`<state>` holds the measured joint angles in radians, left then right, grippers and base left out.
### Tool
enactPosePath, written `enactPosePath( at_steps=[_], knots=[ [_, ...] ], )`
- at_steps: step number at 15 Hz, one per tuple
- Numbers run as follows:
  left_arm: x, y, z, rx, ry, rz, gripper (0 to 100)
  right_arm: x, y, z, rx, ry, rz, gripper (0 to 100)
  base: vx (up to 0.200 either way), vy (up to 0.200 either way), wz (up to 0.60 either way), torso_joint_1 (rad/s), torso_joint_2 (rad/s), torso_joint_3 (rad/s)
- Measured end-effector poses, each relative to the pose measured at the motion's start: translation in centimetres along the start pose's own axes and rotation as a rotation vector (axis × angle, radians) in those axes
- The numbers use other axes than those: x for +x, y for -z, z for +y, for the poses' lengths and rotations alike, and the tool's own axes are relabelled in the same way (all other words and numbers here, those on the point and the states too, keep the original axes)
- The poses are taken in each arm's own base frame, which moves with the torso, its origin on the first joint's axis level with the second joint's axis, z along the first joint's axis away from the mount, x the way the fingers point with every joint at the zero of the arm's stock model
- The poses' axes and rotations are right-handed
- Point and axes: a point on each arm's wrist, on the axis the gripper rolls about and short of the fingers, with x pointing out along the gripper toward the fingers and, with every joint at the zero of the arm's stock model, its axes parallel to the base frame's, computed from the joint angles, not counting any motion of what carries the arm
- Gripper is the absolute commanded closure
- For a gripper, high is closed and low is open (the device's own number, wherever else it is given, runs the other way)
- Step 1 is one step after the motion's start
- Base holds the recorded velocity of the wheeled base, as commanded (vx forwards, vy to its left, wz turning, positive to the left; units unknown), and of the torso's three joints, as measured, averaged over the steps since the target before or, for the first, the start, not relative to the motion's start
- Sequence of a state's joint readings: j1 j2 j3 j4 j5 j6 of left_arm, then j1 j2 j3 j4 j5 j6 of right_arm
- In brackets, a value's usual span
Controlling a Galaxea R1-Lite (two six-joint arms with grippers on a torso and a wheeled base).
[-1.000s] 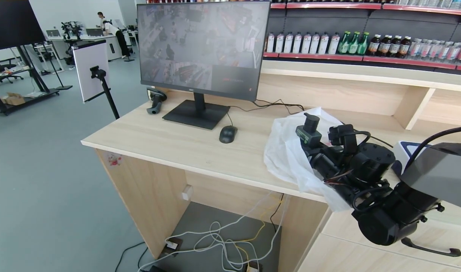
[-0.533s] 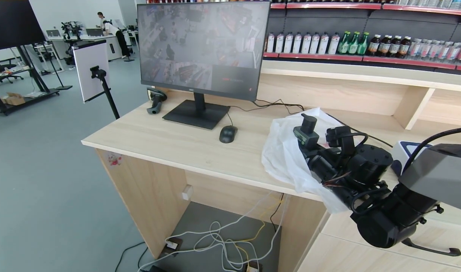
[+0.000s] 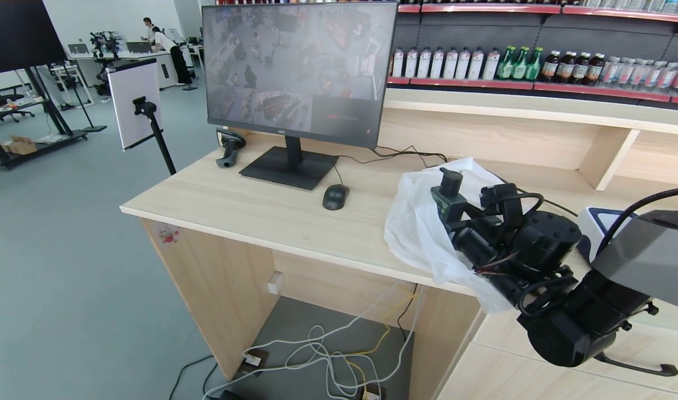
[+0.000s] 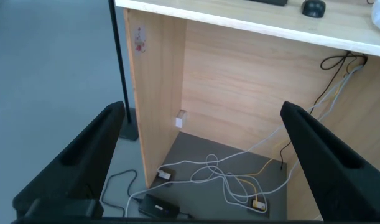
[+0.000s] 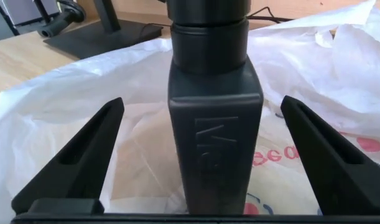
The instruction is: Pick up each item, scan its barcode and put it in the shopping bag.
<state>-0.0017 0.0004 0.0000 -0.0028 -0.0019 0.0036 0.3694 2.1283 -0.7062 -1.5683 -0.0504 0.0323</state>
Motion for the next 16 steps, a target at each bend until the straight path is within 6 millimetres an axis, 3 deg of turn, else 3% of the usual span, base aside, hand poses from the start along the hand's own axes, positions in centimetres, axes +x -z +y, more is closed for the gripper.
enactPosePath(
  at_steps=[8, 16],
  knots=[
    [0.0, 0.0, 0.0, 0.0, 0.0, 0.001, 0, -1.8, -1.5, 1.5, -0.017, -0.044, -0.007, 0, 0.0, 0.0, 0.0, 0.0, 0.0, 0.0],
    [0.0, 0.0, 0.0, 0.001, 0.0, 0.002, 0, -1.5, -1.8, -1.6, -0.026, 0.046, -0.021, 0, 0.0, 0.0, 0.0, 0.0, 0.0, 0.0]
  ],
)
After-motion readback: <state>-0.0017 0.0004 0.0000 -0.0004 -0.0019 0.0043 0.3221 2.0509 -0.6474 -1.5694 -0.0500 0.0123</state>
